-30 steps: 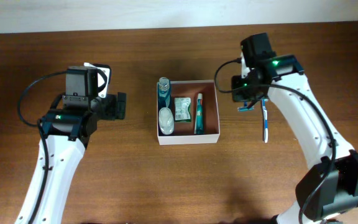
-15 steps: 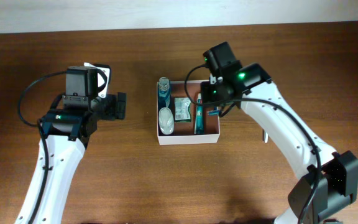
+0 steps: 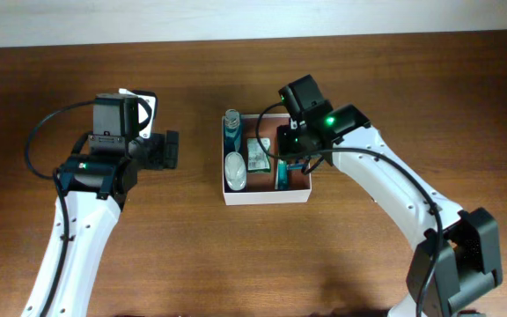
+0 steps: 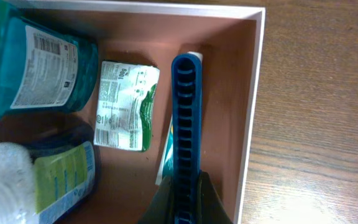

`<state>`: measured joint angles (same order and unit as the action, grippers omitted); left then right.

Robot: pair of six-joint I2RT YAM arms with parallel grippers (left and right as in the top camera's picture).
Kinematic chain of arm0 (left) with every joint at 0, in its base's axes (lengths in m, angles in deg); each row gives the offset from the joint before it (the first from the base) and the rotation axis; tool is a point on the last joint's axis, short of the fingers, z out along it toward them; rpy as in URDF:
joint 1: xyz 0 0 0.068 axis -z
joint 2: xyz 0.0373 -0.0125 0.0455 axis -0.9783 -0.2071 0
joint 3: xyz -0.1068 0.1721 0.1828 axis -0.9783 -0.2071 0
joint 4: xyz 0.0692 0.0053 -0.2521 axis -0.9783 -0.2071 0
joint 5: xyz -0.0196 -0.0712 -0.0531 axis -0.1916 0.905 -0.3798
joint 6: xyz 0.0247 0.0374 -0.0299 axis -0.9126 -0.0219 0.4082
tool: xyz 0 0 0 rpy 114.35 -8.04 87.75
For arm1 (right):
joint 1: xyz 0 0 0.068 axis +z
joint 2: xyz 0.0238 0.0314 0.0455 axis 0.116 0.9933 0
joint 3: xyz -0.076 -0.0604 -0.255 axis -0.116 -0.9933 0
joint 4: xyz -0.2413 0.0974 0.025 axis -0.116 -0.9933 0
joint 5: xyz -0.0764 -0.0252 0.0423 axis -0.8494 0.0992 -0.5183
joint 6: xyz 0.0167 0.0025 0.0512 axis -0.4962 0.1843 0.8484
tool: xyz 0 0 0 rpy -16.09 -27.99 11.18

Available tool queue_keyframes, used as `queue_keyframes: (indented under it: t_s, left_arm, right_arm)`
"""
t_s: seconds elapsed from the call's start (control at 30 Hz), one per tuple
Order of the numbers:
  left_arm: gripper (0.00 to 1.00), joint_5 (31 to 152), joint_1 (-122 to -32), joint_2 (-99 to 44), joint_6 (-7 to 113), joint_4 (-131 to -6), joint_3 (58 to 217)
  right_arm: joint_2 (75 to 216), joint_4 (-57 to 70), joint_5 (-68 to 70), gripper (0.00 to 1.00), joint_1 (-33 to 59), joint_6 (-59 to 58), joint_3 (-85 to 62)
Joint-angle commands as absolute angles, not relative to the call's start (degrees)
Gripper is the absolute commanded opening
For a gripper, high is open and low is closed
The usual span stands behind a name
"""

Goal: Pack container
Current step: 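Lift the blue comb with the right gripper and carry it into the box, then lower the comb upright beside the toothpaste and open the right gripper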

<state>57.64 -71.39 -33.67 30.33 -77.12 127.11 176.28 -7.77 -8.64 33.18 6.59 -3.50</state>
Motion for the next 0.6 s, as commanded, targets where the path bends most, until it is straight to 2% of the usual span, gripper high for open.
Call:
queue_keyframes:
  t_s: [0.0, 0.57]
  left_arm:
    - [0.99, 58.1, -71.6, -33.9, 29.4, -77.0, 127.3]
    - [1.0, 58.1, -71.6, -33.9, 29.4, -77.0, 127.3]
  right_arm:
    - [176.8, -6.2, -8.3, 0.05, 33.7, 7.2, -5.7]
    - [181.2, -2.4, -7.7, 0.05, 35.6, 7.7, -6.3]
